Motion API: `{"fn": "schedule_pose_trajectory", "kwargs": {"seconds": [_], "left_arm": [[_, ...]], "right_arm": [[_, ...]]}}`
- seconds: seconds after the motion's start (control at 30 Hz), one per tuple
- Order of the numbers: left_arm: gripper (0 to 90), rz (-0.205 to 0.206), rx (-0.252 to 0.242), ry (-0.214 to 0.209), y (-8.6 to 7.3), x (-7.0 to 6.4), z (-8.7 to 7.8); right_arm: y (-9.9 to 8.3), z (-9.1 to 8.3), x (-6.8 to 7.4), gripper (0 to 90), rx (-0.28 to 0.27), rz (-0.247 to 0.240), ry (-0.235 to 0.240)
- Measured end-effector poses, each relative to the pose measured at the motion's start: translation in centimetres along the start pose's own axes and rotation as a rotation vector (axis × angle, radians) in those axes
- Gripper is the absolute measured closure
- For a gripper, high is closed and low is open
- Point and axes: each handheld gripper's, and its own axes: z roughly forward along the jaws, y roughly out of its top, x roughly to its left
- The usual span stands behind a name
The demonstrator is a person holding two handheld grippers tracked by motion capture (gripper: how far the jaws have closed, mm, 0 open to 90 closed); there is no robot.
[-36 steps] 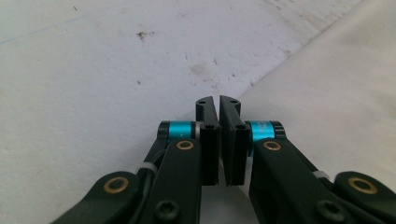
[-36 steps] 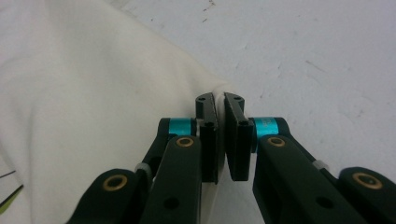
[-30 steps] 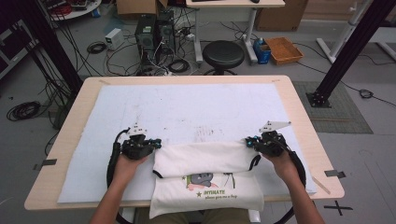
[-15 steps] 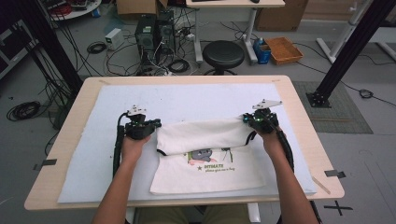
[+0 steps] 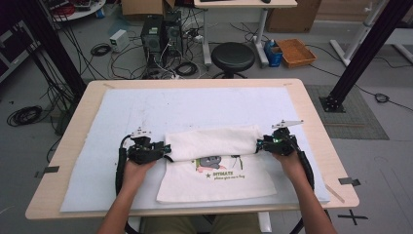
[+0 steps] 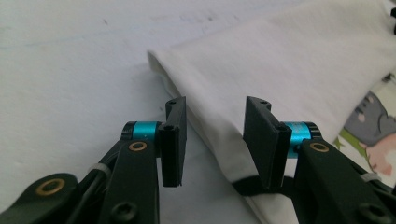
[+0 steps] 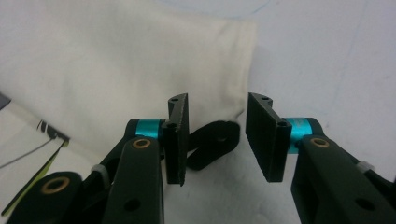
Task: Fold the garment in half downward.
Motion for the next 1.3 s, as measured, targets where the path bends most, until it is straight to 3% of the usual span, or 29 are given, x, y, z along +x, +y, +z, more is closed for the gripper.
{"fn": "schedule_pose_trajectory", "kwargs": {"seconds": [0.13, 0.17, 0.23, 0.27, 0.37, 0.5, 0.67, 0.73, 0.8, 0.83, 0.87, 0.97, 1.03, 1.07, 1.1, 1.3], "left_arm": [[62.5, 0.014, 0.027, 0.022, -0.2, 0.0, 0.4], [68.7, 0.013, 0.025, 0.028, -0.2, 0.1, 0.4], [70.7, 0.021, 0.029, 0.036, -0.2, 0.2, 0.3], [78.6, 0.021, 0.03, 0.033, -0.2, 0.2, 0.3], [82.8, 0.032, 0.034, 0.031, -0.2, -0.1, 0.3], [83.0, 0.031, 0.0, 0.05, -0.3, -0.4, 0.0], [88.1, 0.036, -0.016, 0.034, -0.4, -0.4, -0.5], [88.2, 0.04, -0.027, 0.023, -0.4, -0.4, -0.7], [87.9, 0.033, -0.041, 0.043, -0.4, -0.5, -0.8], [84.3, 0.026, -0.035, 0.06, -0.4, -0.4, -0.8], [70.0, 0.011, -0.026, 0.065, -0.4, -0.4, -0.8], [63.9, 0.015, 0.004, 0.053, -0.7, -0.6, -0.6], [66.0, 0.028, 0.017, 0.057, -0.9, -0.8, -0.4], [73.5, 0.048, 0.018, 0.058, -0.9, -0.9, -0.4], [87.2, 0.067, 0.012, 0.06, -0.9, -1.1, -0.4], [88.2, 0.082, -0.026, 0.049, -0.7, -1.4, -1.2]], "right_arm": [[-0.2, 0.4, 0.3, 76.0, 0.016, -0.022, 0.014], [-0.2, 0.4, 0.4, 80.5, 0.017, -0.046, 0.017], [-0.2, 0.4, 0.5, 81.0, 0.019, -0.054, 0.015], [-0.2, 0.4, 0.7, 81.9, 0.02, -0.068, 0.009], [-0.2, 0.4, 0.7, 82.1, 0.02, -0.079, 0.006], [-0.3, 0.4, 0.8, 82.1, 0.017, -0.078, 0.003], [-0.4, 0.3, 0.8, 82.2, 0.008, -0.083, -0.001], [-0.4, 0.1, 1.0, 82.6, 0.001, -0.088, -0.008], [-0.4, -0.1, 1.0, 82.6, -0.008, -0.091, -0.006], [-0.4, -0.1, 1.0, 82.6, -0.01, -0.093, -0.007], [-0.4, -0.1, 1.0, 82.6, -0.004, -0.086, -0.005], [-0.6, 0.0, 0.9, 82.6, -0.009, -0.083, -0.007], [-0.7, 0.1, 0.9, 82.6, -0.01, -0.083, -0.004], [-0.7, 0.1, 0.9, 82.6, -0.011, -0.081, -0.002], [-0.7, 0.0, 0.9, 82.6, -0.012, -0.08, -0.002], [-0.7, -0.7, 1.0, 82.6, -0.035, -0.084, 0.003]]}}
